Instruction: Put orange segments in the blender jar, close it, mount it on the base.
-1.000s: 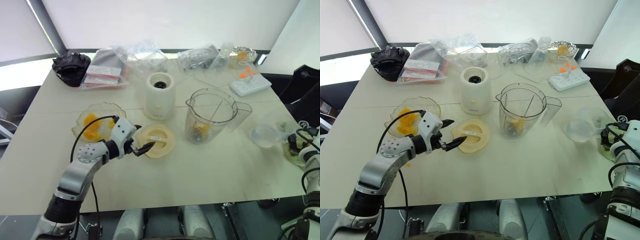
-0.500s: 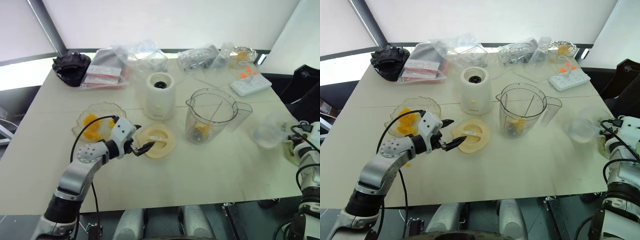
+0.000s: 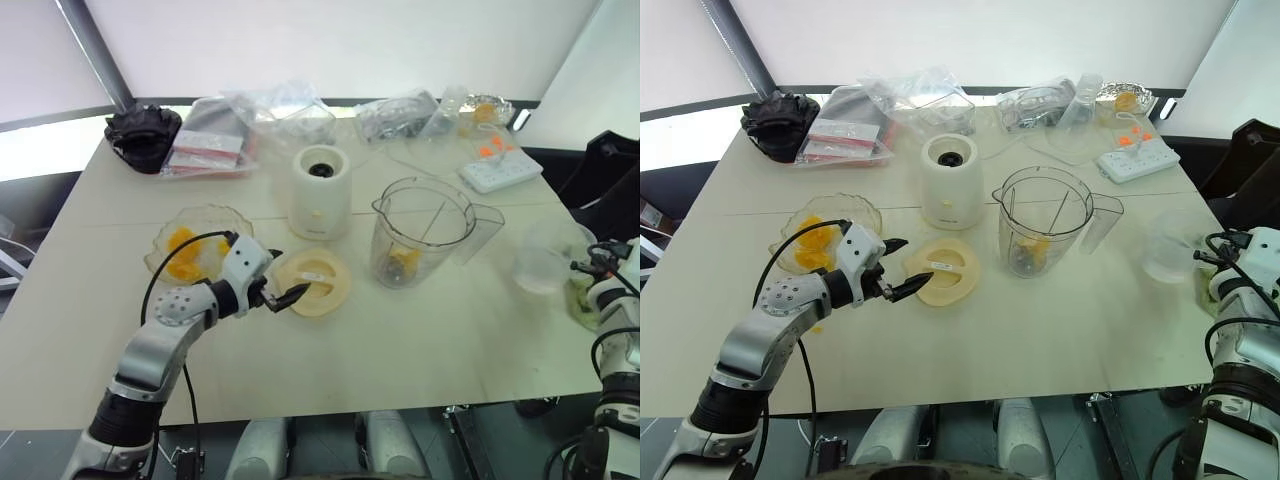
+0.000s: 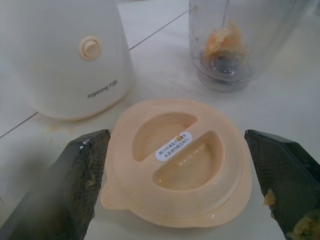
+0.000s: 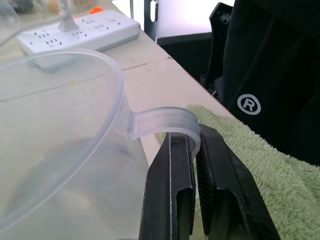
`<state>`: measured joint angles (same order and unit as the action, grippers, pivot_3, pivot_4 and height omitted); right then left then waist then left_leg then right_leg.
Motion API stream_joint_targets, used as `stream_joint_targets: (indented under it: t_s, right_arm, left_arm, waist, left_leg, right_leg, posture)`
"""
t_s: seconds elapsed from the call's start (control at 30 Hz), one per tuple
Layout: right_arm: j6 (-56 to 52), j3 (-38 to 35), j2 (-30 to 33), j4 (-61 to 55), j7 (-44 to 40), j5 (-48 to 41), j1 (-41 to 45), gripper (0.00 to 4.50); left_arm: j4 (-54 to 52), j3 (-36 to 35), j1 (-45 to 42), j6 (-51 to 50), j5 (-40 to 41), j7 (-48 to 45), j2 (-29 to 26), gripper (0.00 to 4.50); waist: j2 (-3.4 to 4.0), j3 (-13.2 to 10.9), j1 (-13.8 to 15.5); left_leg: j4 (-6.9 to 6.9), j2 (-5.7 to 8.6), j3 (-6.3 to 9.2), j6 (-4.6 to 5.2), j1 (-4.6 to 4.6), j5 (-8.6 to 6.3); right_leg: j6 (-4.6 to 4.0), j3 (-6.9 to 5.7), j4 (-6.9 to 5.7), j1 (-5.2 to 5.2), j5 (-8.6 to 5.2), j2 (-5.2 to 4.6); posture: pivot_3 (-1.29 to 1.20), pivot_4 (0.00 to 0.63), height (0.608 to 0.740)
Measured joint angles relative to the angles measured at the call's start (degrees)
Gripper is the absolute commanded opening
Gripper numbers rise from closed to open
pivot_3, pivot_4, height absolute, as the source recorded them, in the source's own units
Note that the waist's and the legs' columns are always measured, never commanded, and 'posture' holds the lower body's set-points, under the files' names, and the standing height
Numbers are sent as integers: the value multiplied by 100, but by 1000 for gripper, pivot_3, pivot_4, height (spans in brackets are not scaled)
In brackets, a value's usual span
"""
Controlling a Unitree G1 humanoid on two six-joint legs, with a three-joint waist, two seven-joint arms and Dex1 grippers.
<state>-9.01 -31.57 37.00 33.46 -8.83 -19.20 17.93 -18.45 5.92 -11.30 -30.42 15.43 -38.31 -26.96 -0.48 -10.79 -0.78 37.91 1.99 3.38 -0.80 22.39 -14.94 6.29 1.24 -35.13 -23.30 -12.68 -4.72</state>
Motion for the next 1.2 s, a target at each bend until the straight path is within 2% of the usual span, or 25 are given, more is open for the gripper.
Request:
stream_joint_targets:
  t_s: [0.3, 0.8, 1.2]
  right_arm:
    - [-488, -717, -571, -461, 140, -956, 68, 43]
    - [-530, -923, -874, -622, 170, -1591, 153, 43]
    - [-719, -973, -877, -1068, 237, -1892, 285, 43]
  left_arm:
    - [-8, -53, -21, 77, 195, -22, 122, 4500]
    - [-7, -69, -27, 129, 212, -22, 115, 4500]
    - [0, -68, -26, 223, 229, -57, 110, 4500]
  waist:
    - [6, -3, -31]
    - [19, -10, -15]
    - [28, -15, -18]
  left_leg:
    - [-3, -7, -3, 1, 0, 0]
    - [-17, -6, -7, 1, 2, -1]
    - [-27, -6, -9, 1, 2, -1]
  right_leg:
    - [-1, 1, -1, -6, 1, 3]
    - [0, 4, -1, -16, 0, 2]
    - [0, 6, 0, -22, 0, 2]
  posture:
    - [0, 150, 740]
    - [0, 150, 740]
    - [0, 150, 740]
